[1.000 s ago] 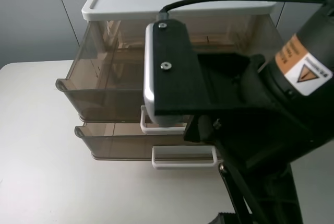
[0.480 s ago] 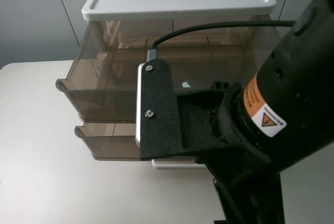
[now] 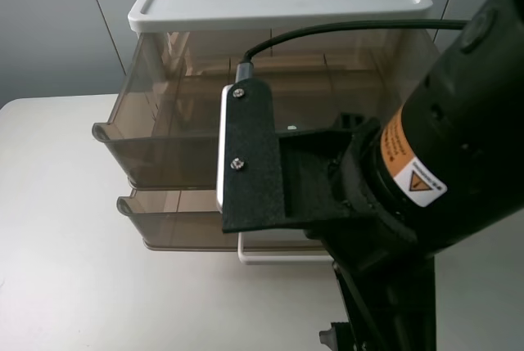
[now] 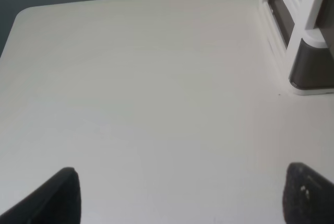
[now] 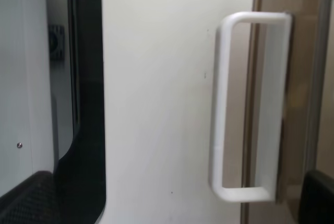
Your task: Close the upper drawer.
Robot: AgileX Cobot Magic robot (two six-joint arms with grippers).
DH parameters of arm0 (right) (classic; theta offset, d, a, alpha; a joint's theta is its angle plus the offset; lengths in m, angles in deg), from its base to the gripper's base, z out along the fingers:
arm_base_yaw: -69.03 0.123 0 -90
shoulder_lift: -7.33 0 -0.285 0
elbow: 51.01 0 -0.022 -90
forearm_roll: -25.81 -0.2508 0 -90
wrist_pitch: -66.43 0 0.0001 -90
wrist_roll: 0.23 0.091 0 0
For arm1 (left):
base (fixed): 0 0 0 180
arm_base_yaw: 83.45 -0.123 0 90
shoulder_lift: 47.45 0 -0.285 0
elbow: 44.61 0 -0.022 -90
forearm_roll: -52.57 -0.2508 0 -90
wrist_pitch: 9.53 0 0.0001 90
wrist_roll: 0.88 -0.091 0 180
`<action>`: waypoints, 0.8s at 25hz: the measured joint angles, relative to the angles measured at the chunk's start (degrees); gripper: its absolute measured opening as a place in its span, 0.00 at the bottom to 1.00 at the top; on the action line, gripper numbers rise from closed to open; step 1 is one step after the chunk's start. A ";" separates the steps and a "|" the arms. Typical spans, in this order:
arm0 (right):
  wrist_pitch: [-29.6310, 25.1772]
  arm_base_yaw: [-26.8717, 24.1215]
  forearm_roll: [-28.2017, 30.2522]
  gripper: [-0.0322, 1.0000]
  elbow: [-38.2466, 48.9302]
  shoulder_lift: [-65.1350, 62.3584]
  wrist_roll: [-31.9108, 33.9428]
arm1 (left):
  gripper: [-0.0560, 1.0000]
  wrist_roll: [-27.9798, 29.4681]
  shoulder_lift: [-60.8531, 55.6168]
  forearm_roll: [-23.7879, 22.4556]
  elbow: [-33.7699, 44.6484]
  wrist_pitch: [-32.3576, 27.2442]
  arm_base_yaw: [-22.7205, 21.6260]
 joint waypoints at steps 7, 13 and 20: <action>5.38 0.00 2.65 0.71 0.00 0.70 0.32 | 0.75 0.00 0.00 0.00 0.00 0.00 0.00; 6.60 0.00 2.68 0.71 0.00 2.29 -0.27 | 0.75 0.00 0.00 0.00 0.00 0.00 0.00; 8.04 0.00 5.48 0.71 0.00 3.08 -0.86 | 0.75 0.00 0.00 0.00 0.00 0.00 0.00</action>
